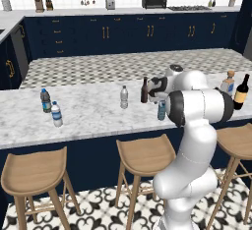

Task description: Move the plastic bottles in the middle to the plastics group, and the glass bottles in the middle to the glass group.

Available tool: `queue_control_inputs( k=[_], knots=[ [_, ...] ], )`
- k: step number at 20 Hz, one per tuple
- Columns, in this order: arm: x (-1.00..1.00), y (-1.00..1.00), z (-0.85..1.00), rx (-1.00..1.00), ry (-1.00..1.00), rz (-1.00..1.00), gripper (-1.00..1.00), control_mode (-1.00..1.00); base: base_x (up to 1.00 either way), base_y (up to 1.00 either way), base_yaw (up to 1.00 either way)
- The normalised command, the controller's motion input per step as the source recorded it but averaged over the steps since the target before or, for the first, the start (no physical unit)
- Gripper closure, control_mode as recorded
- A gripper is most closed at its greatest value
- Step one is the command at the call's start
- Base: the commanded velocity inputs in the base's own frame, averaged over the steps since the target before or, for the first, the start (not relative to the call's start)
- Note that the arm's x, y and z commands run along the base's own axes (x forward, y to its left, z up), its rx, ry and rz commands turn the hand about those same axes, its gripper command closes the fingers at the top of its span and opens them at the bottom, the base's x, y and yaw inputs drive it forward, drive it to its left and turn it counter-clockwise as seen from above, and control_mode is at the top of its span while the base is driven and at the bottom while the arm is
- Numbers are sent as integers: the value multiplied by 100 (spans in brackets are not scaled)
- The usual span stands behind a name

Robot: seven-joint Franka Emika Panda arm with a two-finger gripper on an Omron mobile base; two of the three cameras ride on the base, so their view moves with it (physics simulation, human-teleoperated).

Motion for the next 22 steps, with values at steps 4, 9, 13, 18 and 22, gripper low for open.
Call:
queue_control_inputs(
  k=[4,9,13,18,22],
  knots=[
    [0,0,-3,0,-1,0,-100,-100,0,0,0],
    [0,0,0,0,0,0,100,-100,0,0,0],
    [0,0,0,0,0,0,100,-100,0,0,0],
    [-11,0,2,0,0,0,100,-100,0,0,0],
    [-56,42,41,0,0,12,100,-100,0,0,0]
  ],
)
